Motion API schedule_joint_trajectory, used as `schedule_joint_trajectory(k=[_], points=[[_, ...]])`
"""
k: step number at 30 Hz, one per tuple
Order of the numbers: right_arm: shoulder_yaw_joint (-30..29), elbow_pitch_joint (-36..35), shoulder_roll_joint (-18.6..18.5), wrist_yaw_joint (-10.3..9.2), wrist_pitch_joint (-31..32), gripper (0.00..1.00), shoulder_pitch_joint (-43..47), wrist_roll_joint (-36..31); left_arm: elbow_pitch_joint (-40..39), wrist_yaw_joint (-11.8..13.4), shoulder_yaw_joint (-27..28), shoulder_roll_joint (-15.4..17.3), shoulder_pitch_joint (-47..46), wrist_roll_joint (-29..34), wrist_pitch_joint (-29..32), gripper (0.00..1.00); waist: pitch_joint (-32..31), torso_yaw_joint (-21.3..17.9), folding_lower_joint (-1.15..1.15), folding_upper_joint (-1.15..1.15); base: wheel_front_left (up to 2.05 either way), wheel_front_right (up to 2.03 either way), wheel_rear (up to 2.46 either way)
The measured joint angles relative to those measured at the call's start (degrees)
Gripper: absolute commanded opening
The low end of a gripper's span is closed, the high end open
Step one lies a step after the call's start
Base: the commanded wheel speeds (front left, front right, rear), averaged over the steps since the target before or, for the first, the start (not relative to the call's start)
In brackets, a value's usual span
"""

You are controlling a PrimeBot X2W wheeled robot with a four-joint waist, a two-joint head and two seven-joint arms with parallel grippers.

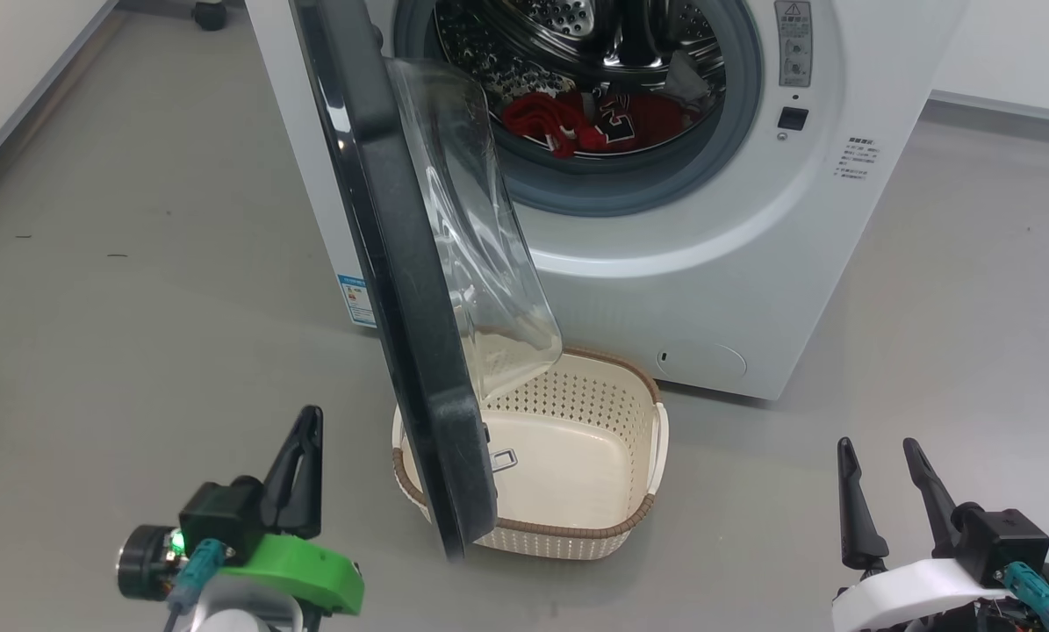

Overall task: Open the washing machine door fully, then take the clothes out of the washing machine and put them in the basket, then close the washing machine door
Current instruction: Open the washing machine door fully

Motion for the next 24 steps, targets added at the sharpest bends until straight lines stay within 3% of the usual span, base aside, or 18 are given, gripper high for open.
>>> schedule_joint_trajectory(k=[13, 24], points=[[-1.78, 0.16, 0.60, 1.45, 0.00, 1.00, -0.05, -1.51, -18.62, 0.27, 4.00, 0.01, -3.80, 1.11, -0.05, 0.00, 0.22, 0.89, 0.00, 0.00, 0.00, 0.00, 0.00], [-2.65, 1.12, 1.11, 2.86, 0.00, 1.00, -0.10, -2.14, -35.55, -3.37, -4.10, 0.05, -6.50, -1.05, -0.33, 0.00, -0.28, 1.25, 0.00, 0.00, 0.00, 0.00, 0.00]])
